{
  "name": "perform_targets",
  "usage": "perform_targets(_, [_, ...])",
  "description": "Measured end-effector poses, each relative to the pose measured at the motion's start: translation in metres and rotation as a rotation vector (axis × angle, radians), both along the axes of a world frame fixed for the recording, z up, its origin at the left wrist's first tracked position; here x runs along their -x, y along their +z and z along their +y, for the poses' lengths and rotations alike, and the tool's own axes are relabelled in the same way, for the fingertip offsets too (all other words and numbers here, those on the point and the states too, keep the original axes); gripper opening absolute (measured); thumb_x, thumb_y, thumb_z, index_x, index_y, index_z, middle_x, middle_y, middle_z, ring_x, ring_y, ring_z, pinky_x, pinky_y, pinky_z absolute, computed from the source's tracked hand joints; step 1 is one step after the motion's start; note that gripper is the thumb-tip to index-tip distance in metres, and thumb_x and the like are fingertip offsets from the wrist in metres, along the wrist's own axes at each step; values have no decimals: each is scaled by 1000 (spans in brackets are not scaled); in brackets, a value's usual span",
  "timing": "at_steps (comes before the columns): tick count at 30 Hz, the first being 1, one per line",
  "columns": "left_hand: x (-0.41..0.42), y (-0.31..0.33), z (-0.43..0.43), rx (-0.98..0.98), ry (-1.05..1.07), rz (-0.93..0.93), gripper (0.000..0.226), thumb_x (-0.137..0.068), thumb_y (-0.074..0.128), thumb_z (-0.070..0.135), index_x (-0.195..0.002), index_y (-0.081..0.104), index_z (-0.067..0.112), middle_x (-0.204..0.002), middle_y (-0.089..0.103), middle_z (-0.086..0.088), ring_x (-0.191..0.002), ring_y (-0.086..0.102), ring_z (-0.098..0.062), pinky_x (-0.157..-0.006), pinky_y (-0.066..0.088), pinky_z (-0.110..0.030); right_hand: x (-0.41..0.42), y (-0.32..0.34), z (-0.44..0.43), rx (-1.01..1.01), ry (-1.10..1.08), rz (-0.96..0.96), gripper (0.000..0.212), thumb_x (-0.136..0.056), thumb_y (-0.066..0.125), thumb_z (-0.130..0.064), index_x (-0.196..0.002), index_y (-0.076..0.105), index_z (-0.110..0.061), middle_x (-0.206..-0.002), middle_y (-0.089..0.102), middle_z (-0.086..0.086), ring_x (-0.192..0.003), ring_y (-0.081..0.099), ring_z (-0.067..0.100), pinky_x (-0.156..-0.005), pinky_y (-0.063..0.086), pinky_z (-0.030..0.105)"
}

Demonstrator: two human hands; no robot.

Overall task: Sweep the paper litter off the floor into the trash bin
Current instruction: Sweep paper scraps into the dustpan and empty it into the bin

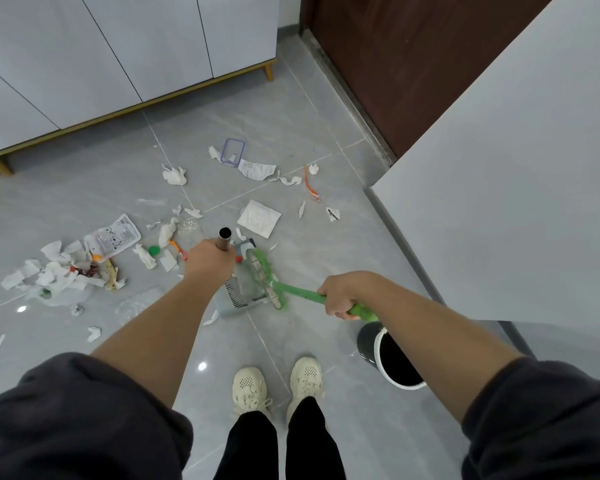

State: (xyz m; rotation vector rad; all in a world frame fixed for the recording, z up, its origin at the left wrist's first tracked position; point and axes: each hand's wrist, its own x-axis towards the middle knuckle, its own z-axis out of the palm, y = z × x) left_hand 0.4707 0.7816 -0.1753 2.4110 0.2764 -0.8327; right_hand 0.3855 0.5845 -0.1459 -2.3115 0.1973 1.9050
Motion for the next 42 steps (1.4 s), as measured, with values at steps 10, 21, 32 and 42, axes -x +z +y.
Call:
perform_targets(10, [12,11,6,-23,9,-120,36,-94,42,17,-58,44,11,-59,48,-8,-66,52,-31,-63,43,-34,18,37,-38,-28,-128,-140,61,-87,42,1,-145,38,-20,-48,48,3,-33,44,13,-45,36,22])
perform_targets(21, [2,10,22,-67,3,-68,32,-95,45,18,-64,46,10,-63,50,-8,-72,54,-32,-66,43,-33,22,-3,-12,138,-80,-122,18,-88,48,3,-91,65,2,-101,72,14,-64,57,24,-46,39,24])
perform_targets(32, [-8,-4,15,-19,35,17,25,-95,47,27,-84,55,6,-85,64,-18,-91,66,-38,-83,53,-41,7,-31,40,-65,-133,-3,39,-80,45,3,-116,61,6,-75,63,13,-67,58,29,-54,45,29])
perform_targets(42, [3,21,24,55,66,-11,31,-95,46,21,-65,44,14,-62,49,-6,-58,48,-22,-53,37,-29,15,12,43,-99,-70,-10,34,-86,47,4,-118,59,9,-74,58,12,-48,49,19,-37,38,16])
